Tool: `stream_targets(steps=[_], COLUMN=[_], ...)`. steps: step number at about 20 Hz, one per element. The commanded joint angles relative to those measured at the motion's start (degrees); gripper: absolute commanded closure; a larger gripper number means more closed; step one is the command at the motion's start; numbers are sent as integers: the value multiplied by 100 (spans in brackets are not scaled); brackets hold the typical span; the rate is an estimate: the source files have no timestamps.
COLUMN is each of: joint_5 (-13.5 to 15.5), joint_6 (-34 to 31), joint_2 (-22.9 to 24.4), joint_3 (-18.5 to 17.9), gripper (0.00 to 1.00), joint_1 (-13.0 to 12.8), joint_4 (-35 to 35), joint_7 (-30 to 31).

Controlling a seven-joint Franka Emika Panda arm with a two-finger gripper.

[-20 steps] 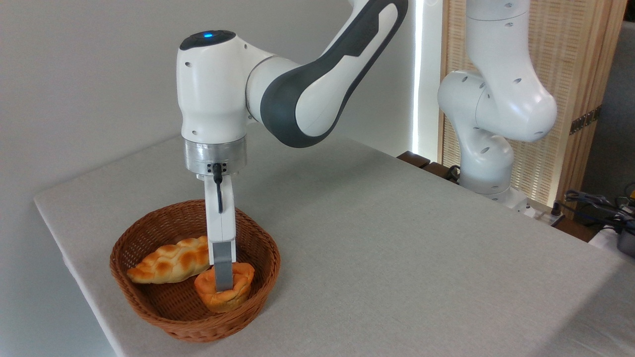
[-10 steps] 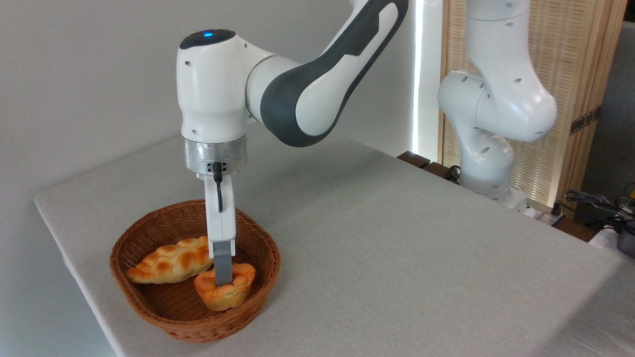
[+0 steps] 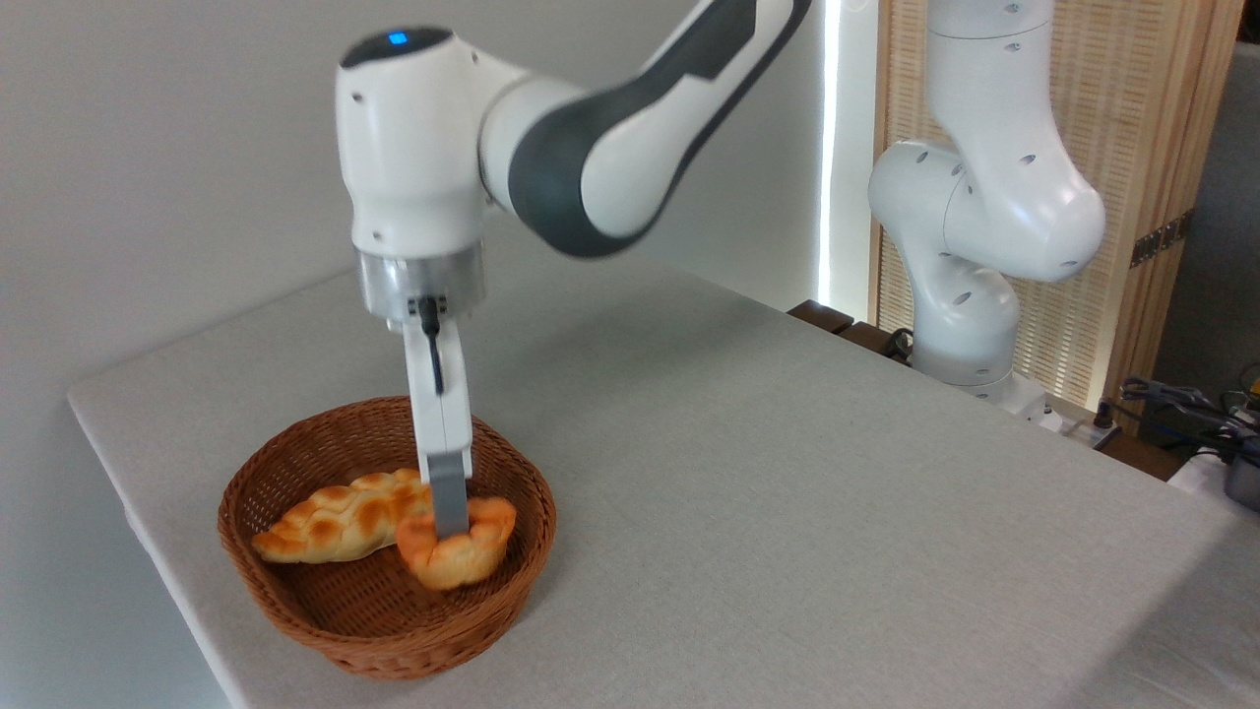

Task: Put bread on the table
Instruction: 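Carry the orange bun out of the basket and lower it onto the table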

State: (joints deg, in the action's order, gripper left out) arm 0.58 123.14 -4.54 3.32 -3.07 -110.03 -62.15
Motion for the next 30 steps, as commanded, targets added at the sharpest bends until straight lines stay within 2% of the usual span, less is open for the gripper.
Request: stream_targets(steps=[1, 5, 10, 13, 15, 20, 21, 22, 23, 25, 26, 28, 29, 30], joint_5=[398, 407, 267, -14, -216, -269, -269, -269, -269, -278, -278, -278, -296, -365], joint_6=[-1219, -1784, -2583, -2637, -2646, -2164, -1919, -1795, -1594, -1513, -1512, -1504, -1495, -1495], joint_2=[85, 295, 918, 1253, 1438, 1403, 1386, 1368, 1333, 1298, 1298, 1298, 1298, 1298], joint_3=[-24, -112, -139, -139, -139, -139, -139, -139, -139, -139, -139, -147, -147, -139], gripper=[100, 100, 100, 100, 100, 98, 88, 86, 79, 68, 66, 48, 31, 27], joint_1=[17, 43, 43, 43, 43, -18, -36, -53, -97, -106, -115, -106, -106, -106], joint_4=[797, 1028, 564, 36, -325, -931, -1141, -1230, -1396, -1486, -1486, -1477, -1477, -1477], joint_7=[466, 809, 731, 600, 283, 195, 177, 151, 72, 19, 10, -16, -25, -25])
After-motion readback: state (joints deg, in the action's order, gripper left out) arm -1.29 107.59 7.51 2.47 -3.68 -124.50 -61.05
